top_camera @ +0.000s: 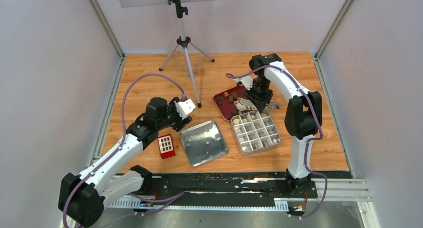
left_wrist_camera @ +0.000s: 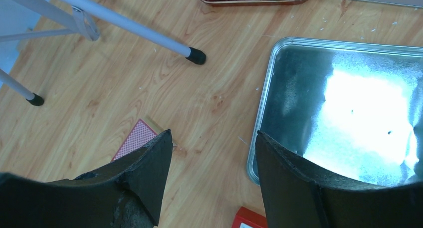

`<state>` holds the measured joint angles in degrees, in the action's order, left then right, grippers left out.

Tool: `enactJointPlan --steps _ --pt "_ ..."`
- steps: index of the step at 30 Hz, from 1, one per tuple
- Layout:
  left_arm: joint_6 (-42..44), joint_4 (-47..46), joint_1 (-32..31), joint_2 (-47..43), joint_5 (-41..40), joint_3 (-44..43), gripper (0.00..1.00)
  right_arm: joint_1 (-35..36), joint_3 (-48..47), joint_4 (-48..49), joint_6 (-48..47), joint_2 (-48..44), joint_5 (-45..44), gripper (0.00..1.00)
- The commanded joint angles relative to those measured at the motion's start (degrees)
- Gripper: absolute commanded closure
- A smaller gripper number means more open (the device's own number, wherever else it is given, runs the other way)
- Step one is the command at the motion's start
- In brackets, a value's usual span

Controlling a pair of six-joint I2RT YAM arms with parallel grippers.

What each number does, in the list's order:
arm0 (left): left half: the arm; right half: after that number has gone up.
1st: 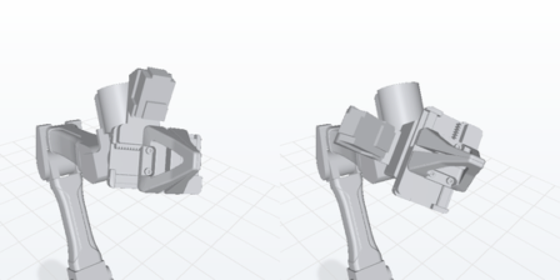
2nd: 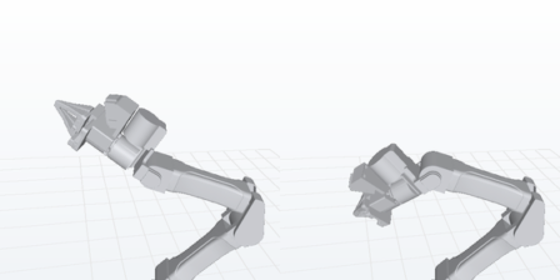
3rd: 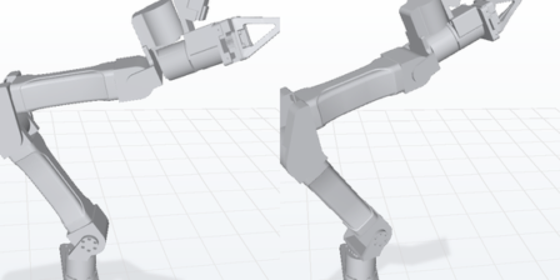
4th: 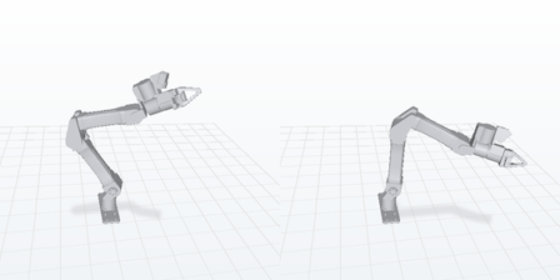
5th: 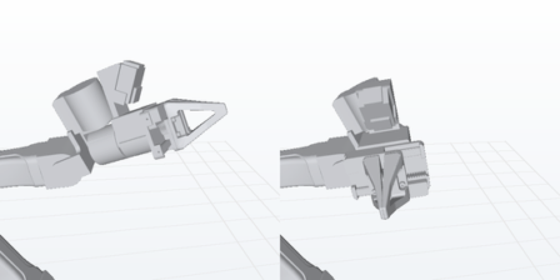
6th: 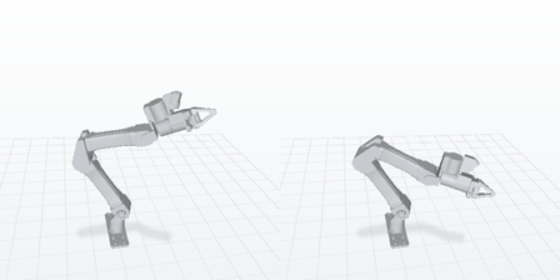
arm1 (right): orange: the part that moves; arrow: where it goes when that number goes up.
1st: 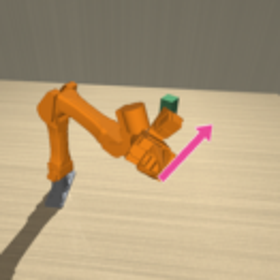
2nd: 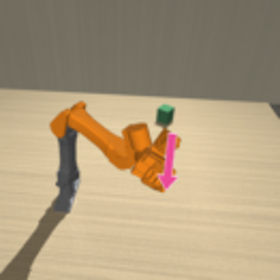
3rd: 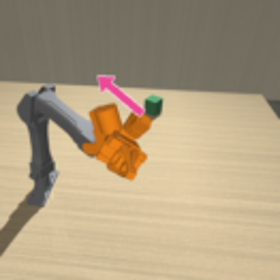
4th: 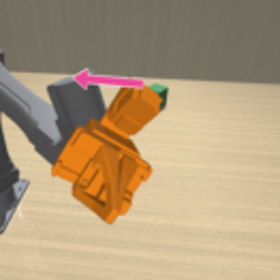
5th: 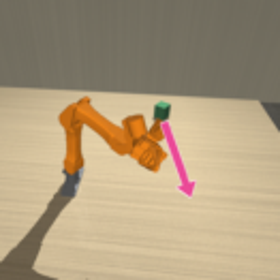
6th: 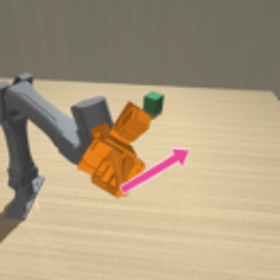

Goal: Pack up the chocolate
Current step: Pick up the fake chocolate from the plate.

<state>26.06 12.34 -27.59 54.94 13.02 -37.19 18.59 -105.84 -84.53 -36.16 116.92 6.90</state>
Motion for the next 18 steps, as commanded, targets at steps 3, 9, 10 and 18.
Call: enactJointPlan --steps 3,9,10,18 --pt "-1.54 -2.60 0.35 -1.14 0.91 0.60 0.30 0.33 -0.57 0.70 0.77 -0.59 -4.85 0.62" --pt "-2.73 -4.05 0.35 -0.71 1.66 1.21 0.29 1.39 -2.75 -0.19 0.83 0.29 -3.39 0.62" --pt "-2.79 -4.18 0.35 -0.71 1.74 1.29 0.29 1.63 -3.59 -0.46 0.82 0.90 -3.18 0.62" --pt "-2.63 -4.07 0.41 -1.54 1.23 2.25 0.28 2.59 -5.97 -3.41 0.91 5.36 -3.97 0.64"
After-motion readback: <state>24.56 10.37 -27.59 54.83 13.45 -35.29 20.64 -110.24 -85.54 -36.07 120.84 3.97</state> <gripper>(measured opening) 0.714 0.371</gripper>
